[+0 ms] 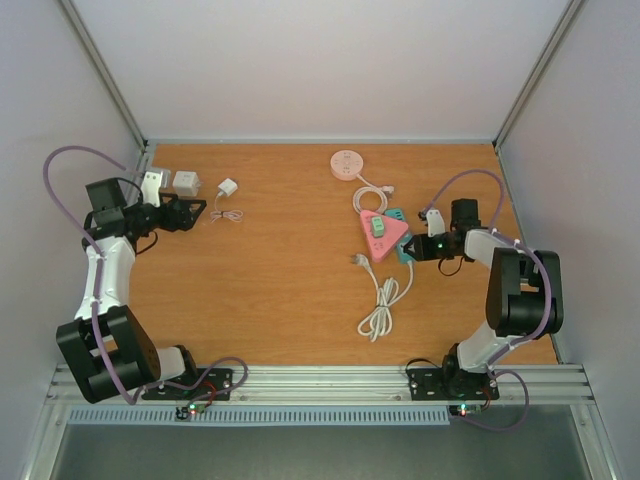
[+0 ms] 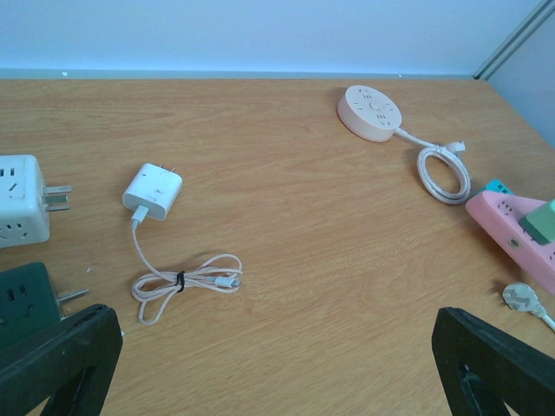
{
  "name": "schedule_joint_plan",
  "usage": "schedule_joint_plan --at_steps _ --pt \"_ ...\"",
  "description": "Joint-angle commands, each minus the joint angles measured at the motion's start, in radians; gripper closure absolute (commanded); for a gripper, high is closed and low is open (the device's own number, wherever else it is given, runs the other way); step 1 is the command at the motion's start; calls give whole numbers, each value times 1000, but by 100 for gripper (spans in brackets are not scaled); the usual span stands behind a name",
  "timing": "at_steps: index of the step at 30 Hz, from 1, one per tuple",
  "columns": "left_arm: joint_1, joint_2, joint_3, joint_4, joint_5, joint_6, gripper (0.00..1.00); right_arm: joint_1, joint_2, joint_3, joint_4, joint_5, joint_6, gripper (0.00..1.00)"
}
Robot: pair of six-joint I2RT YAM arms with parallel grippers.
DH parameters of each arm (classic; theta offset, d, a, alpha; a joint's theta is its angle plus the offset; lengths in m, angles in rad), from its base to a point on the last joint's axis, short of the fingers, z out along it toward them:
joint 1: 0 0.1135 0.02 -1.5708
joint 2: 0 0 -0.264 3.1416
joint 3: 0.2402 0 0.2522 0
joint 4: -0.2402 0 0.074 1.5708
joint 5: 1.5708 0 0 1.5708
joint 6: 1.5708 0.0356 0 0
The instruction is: Pull the plug off the socket
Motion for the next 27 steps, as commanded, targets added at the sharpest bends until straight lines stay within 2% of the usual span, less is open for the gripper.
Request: schedule_joint_plan --at_steps 1,9,16,22,27 --pt "-1 -33 -1 -8 26 37 0 83 10 -61 -158 8 -62 64" --pt "-1 -62 -20 -100 62 172 0 324 7 -36 -107 37 13 64" --pt "-5 -94 -47 -203 80 327 0 506 118 78 -64 40 103 63" --pt "-23 -123 -82 -307 86 480 0 613 197 205 -38 29 156 61" --pt "-62 -131 -118 -380 82 631 0 659 270 335 -80 28 124 57"
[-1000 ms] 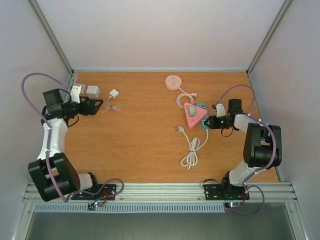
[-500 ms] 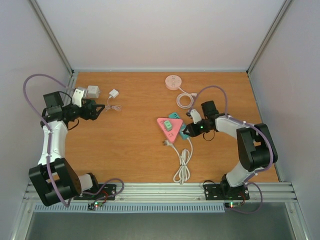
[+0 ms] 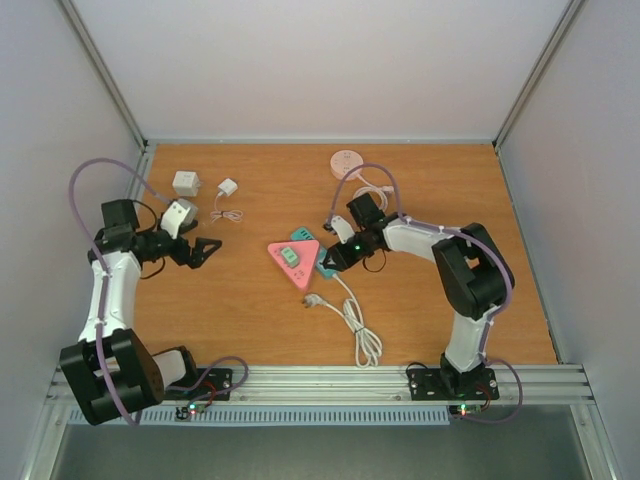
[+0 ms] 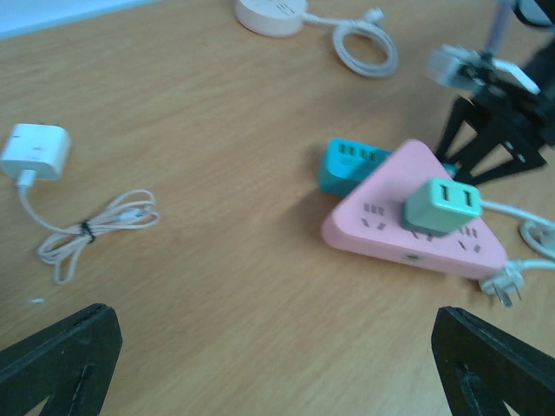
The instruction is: Pull the plug off the socket
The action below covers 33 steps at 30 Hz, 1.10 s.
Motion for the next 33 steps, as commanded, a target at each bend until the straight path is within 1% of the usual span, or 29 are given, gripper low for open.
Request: schedule_joint_plan --at_steps 1,8,11,13,17,20,21,22,25,27,29,30,33 --pt "-44 -23 -42 -84 12 187 0 53 79 105 -65 25 -13 56" --pt "-166 -41 -96 -85 -42 295 0 144 130 236 -120 28 -81 51" --pt "-208 -46 -124 -86 -71 356 0 156 127 276 -139 41 -93 47" --pt "-224 -58 -149 -84 -84 412 1 156 100 269 -118 62 -99 42" --pt "-248 -82 -194 -87 -98 551 1 156 12 221 -55 78 -111 30" --pt "-269 -93 -221 -53 -110 641 2 155 -37 183 -11 67 -111 26" --pt "-278 -95 -227 -27 -115 648 2 156 -49 172 10 64 -97 26" --pt "-292 -93 -230 4 -121 642 3 156 -52 169 22 59 -75 24" --pt "-341 -75 -220 51 -130 541 4 156 -24 211 -8 16 17 18" --pt "-409 -61 -212 75 -152 471 4 155 14 244 -38 -15 98 15" --pt "-438 -49 -213 120 -196 368 4 155 51 278 -70 -41 163 12" --pt "-456 -45 -215 129 -221 310 5 156 69 296 -87 -48 191 8" --pt "-488 -57 -232 165 -287 233 5 156 120 331 -121 -59 247 2"
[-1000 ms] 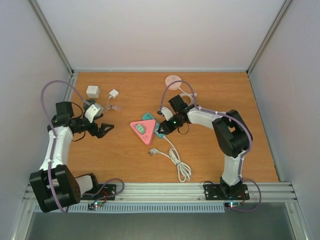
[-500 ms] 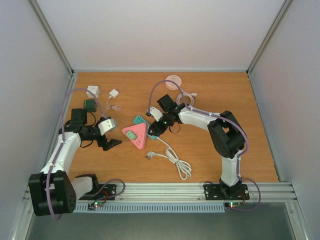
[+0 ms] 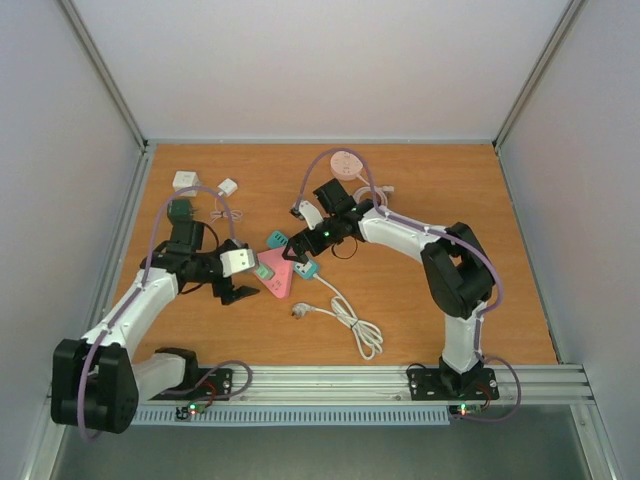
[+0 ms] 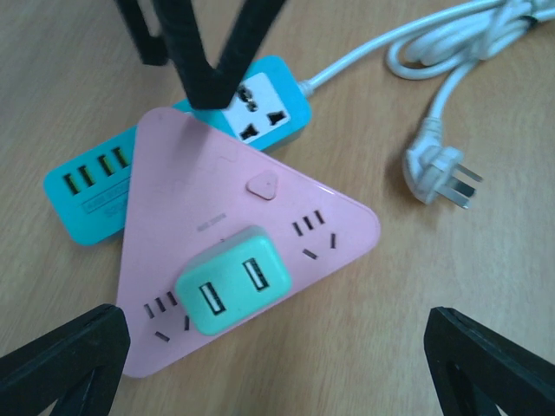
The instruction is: Pull the plug off the socket
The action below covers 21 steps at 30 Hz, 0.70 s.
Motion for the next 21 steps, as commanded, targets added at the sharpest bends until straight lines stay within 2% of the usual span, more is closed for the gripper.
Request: schedule_joint_plan --at_steps 1,10,21 --pt "-42 -10 -21 125 -104 -195 5 2 85 70 -81 -58 140 2" --pt "-97 -27 -60 167 -169 -258 5 -2 251 192 -154 -127 133 2" --pt "-105 22 -60 242 -230 -399 9 -32 353 235 -188 -315 165 17"
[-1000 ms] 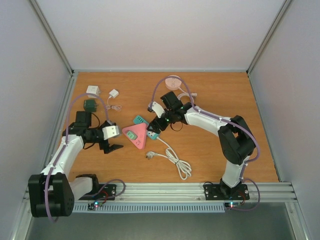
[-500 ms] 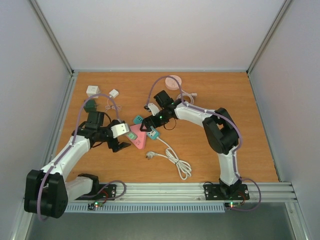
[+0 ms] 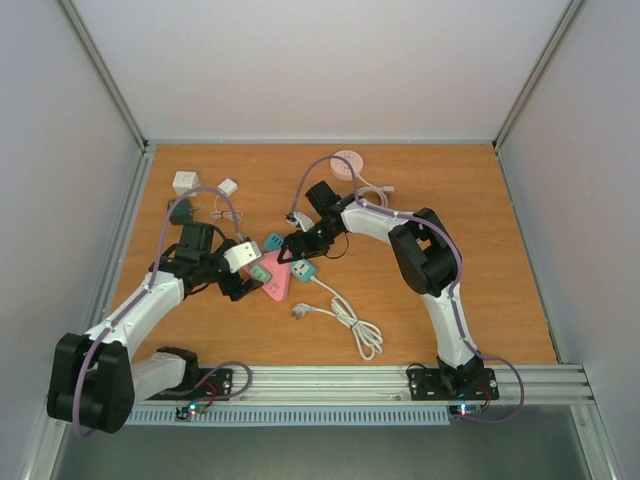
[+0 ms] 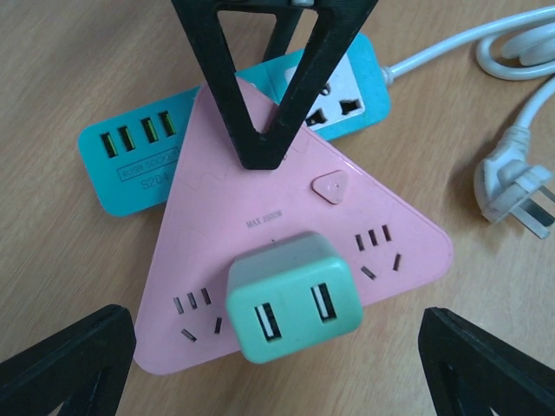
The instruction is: Pull the plug off the socket
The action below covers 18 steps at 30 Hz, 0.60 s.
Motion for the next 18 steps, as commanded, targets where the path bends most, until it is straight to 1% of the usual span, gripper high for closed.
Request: schedule_joint_plan --at_steps 1,5,11,18 --pt "-6 26 -8 64 -34 -84 9 -10 54 7 -39 -104 26 18" --pt "-6 36 -20 71 -57 -101 10 -20 69 -4 -34 -148 32 28" --pt "-6 30 -27 77 -38 -126 10 -45 68 -24 -7 -186 69 43" --pt "-6 93 18 107 -25 -224 10 -120 29 -100 72 -207 132 46"
